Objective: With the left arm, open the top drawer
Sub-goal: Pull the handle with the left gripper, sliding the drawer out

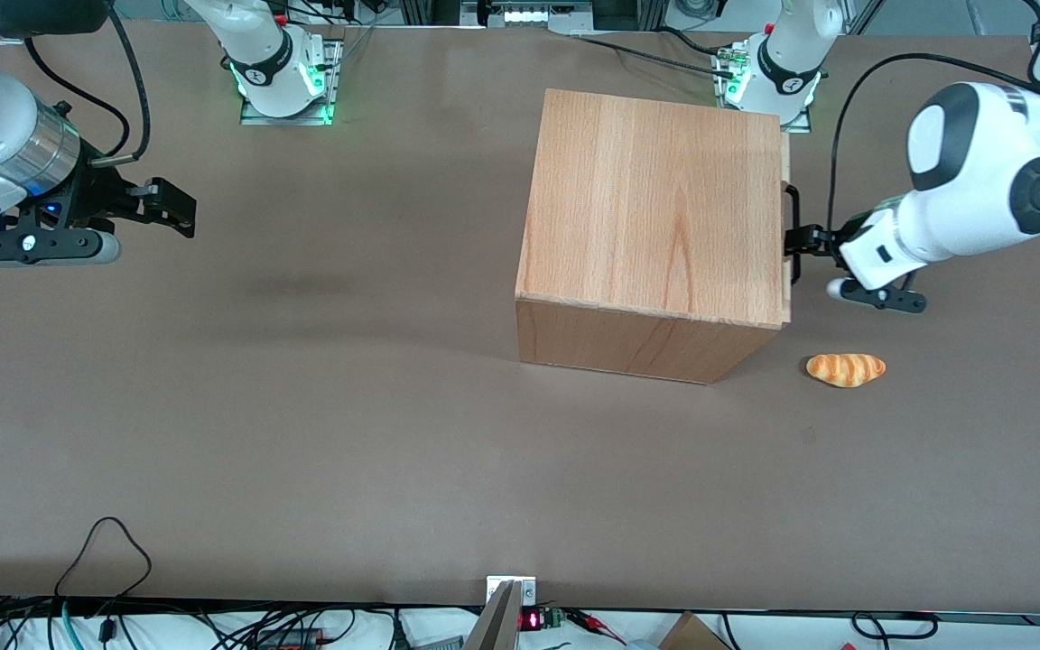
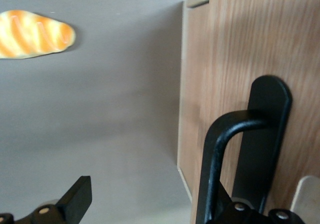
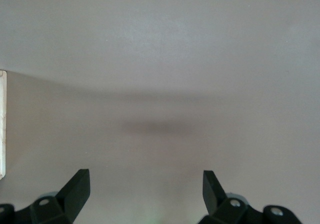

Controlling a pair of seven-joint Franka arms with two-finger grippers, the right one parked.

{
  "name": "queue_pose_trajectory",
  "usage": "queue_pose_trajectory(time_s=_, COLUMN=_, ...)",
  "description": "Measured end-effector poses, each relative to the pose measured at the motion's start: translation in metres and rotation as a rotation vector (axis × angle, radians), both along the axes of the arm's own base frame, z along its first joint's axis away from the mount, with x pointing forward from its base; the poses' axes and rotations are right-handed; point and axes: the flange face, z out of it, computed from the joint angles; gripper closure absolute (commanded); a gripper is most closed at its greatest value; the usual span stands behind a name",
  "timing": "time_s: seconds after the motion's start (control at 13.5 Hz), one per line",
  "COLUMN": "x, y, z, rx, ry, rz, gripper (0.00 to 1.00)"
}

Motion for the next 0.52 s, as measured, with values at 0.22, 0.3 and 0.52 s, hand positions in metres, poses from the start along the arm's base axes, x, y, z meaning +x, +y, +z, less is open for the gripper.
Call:
queue_pose_trajectory(time_s=0.22, x=0.004, y=0.029, z=-0.001, rx=-0.004, ry=0.002, rz=0.046, gripper=0.00)
queue_pose_trajectory(time_s=0.3, x=0.005, y=0.038, z=-0.001, rx=-0.003, ry=0.001, rz=0.060, gripper=0.00)
queue_pose_trajectory(time_s=0.52, x=0.007, y=0.069, z=0.000, rx=0.020, ry=0.000, rz=0.088, gripper=0.00)
